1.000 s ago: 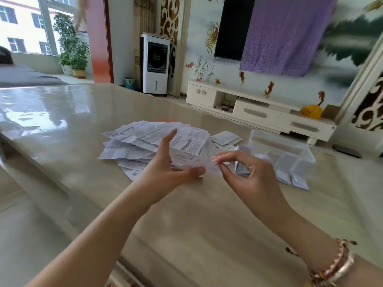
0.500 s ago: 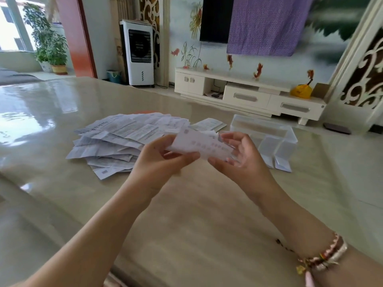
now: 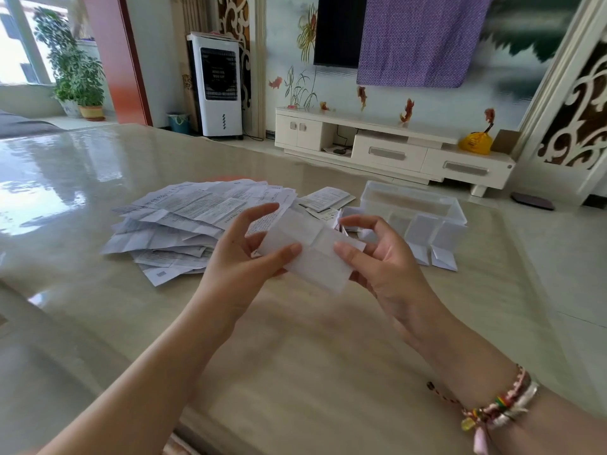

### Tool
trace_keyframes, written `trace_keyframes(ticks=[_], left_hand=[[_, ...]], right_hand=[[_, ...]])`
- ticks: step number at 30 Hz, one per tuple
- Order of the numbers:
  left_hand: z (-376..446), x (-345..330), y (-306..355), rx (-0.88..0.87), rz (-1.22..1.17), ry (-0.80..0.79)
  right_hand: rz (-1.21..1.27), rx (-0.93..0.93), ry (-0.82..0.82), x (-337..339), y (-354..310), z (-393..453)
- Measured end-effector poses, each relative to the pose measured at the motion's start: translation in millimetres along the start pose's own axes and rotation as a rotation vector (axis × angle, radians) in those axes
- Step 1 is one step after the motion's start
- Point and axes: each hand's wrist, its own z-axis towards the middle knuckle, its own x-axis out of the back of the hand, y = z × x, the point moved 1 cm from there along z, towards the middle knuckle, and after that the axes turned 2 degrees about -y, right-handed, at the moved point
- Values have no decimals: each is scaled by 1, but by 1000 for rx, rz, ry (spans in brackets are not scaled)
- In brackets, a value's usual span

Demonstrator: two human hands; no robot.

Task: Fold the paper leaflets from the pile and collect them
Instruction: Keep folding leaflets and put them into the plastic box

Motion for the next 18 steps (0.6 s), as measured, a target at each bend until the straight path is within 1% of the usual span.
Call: trace_keyframes(ticks=[4, 7, 9, 11, 14, 18], left_hand=[[-1, 1, 4, -42, -10, -35], [-2, 1, 5, -78, -2, -33], [-2, 1, 4, -90, 4, -22], [-1, 1, 4, -100, 35, -13], [0, 2, 3, -139, 167, 34], [2, 4, 5, -228, 368, 94]], right_hand=[[-13, 20, 32, 6, -1, 1], [-58, 27, -41, 6, -1, 1], [-198, 33, -84, 4, -1, -1], [-343, 35, -67, 2, 1, -3], [-444, 88, -13, 2, 3, -1], [-482, 132, 49, 6, 7, 6]])
